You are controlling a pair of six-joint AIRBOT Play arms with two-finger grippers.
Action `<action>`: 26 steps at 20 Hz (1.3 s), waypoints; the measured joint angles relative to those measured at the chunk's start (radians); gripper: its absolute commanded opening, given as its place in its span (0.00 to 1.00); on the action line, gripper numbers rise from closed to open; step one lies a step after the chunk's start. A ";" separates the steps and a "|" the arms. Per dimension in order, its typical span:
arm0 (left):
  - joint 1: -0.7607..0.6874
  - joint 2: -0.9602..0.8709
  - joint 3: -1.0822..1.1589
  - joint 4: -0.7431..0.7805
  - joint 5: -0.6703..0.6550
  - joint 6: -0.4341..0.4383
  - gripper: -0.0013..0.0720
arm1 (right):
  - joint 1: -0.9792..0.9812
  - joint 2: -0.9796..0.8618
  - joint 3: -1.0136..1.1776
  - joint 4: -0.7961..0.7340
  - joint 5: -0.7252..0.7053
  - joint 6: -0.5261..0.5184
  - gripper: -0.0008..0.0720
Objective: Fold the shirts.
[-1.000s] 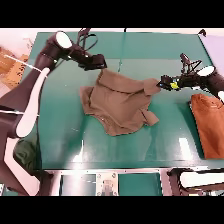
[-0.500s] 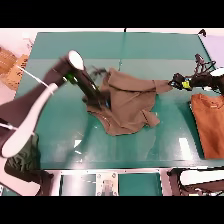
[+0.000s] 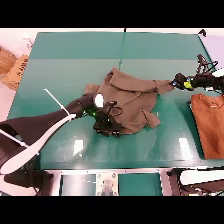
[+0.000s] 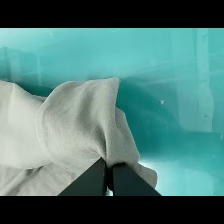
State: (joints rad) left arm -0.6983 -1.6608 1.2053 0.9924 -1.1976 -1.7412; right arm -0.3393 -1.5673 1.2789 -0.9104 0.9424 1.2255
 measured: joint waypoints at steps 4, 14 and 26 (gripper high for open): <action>-0.011 0.003 -0.014 0.047 0.165 -0.092 0.06 | 0.000 0.000 0.000 0.000 0.000 0.000 0.03; 0.261 0.108 0.108 0.287 0.058 -0.029 0.05 | -0.040 0.084 -0.094 -0.146 0.133 0.199 0.03; 0.663 0.115 0.176 0.231 -0.060 0.387 0.97 | 0.058 0.538 -0.614 -0.069 0.192 0.414 0.56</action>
State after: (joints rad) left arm -0.0349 -1.5455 1.3811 1.2236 -1.2572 -1.3544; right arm -0.2817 -1.0294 0.6651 -0.9794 1.1347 1.6390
